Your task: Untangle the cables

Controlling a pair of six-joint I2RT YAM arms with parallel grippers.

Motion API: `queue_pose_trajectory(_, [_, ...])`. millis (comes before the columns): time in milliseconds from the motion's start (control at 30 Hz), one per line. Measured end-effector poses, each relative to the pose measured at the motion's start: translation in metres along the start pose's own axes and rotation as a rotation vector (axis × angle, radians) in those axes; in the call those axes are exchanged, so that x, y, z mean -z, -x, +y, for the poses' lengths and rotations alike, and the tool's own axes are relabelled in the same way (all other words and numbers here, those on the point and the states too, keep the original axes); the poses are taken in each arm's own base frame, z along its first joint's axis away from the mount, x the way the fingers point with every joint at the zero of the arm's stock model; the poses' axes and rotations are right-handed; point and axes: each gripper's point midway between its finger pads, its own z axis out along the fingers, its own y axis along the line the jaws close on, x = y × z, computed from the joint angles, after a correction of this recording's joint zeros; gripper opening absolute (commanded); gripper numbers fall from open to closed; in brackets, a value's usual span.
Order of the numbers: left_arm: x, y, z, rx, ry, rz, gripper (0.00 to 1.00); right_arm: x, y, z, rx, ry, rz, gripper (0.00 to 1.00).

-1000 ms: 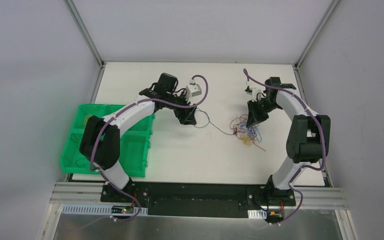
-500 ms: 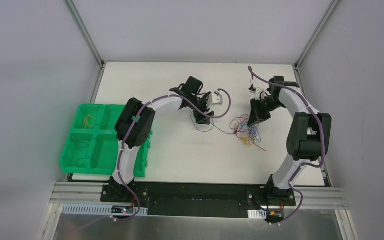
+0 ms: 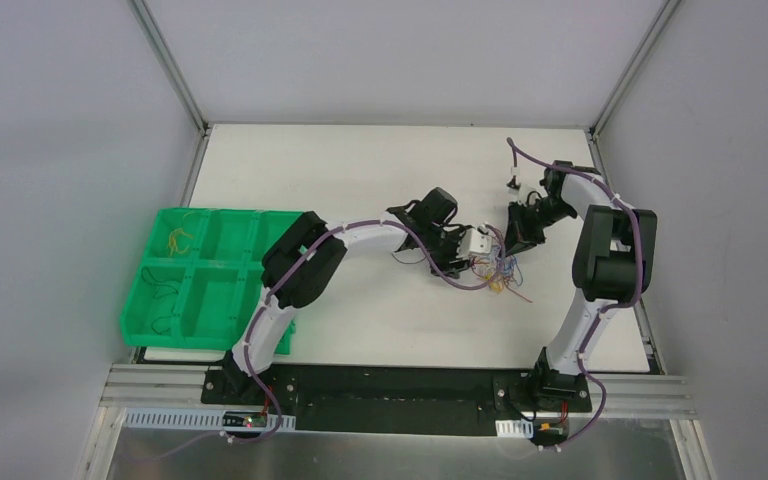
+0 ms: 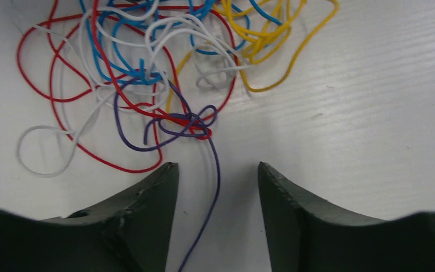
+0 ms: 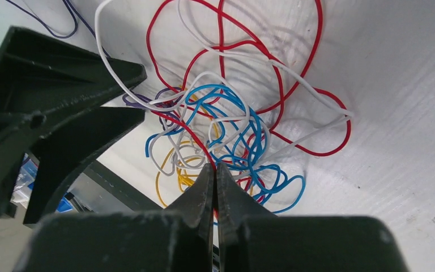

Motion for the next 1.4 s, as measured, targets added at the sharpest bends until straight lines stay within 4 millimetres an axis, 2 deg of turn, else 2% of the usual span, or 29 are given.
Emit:
queue_pose_trajectory(100, [-0.008,0.009,0.003,-0.024,0.035,0.009,0.42,0.001,0.0,-0.001,-0.009,0.008,-0.003,0.0])
queue_pose_trajectory(133, [-0.011,0.011,0.004,-0.031,0.046,0.017,0.37,0.001,0.0,0.0,-0.013,0.015,-0.003,0.0])
queue_pose_trajectory(200, [-0.016,0.015,0.008,-0.041,0.07,0.033,0.2,0.002,-0.001,0.002,-0.021,0.031,-0.003,0.0])
queue_pose_trajectory(267, [-0.018,0.016,0.011,-0.043,0.092,0.051,0.01,0.003,-0.003,0.005,-0.028,0.051,0.003,0.05])
queue_pose_trajectory(333, [-0.019,0.015,0.012,-0.036,0.103,0.066,0.0,0.003,-0.006,0.008,-0.033,0.066,0.011,0.15])
queue_pose_trajectory(467, [-0.018,0.015,0.013,0.017,0.12,0.055,0.0,0.005,-0.01,0.015,-0.04,0.105,0.021,0.45])
queue_pose_trajectory(533, [-0.01,0.01,0.01,0.079,0.139,0.031,0.0,0.006,-0.01,0.019,-0.044,0.131,0.019,0.51])
queue_pose_trajectory(633, [0.011,-0.001,0.008,0.184,0.164,0.025,0.0,0.007,-0.012,0.026,-0.047,0.157,0.014,0.52])
queue_pose_trajectory(667, [0.019,-0.004,0.011,0.22,0.179,0.02,0.02,0.006,-0.014,0.028,-0.046,0.158,0.014,0.52])
queue_pose_trajectory(700, [0.026,-0.004,0.015,0.251,0.193,0.011,0.21,0.006,-0.015,0.03,-0.045,0.156,0.017,0.52])
queue_pose_trajectory(733, [0.03,-0.004,0.019,0.271,0.204,0.002,0.33,0.004,-0.016,0.031,-0.044,0.153,0.023,0.5])
queue_pose_trajectory(800, [0.042,-0.003,0.026,0.305,0.224,-0.023,0.39,-0.001,-0.016,0.035,-0.036,0.146,0.033,0.4])
queue_pose_trajectory(867, [0.053,-0.005,0.028,0.337,0.237,-0.039,0.47,-0.007,-0.016,0.039,-0.035,0.147,0.046,0.38])
queue_pose_trajectory(933, [0.061,-0.005,0.019,0.343,0.221,-0.054,0.51,-0.012,-0.016,0.042,-0.042,0.149,0.061,0.36])
queue_pose_trajectory(1067, [0.063,0.013,-0.015,0.295,0.147,-0.09,0.55,-0.023,-0.016,0.041,-0.077,0.151,0.083,0.21])
queue_pose_trajectory(1233, [0.04,0.045,-0.048,0.182,0.064,-0.126,0.57,-0.026,-0.011,0.041,-0.108,0.145,0.071,0.14])
queue_pose_trajectory(1400, [0.01,0.059,-0.055,0.117,0.027,-0.133,0.55,-0.03,-0.007,0.045,-0.113,0.141,0.065,0.11])
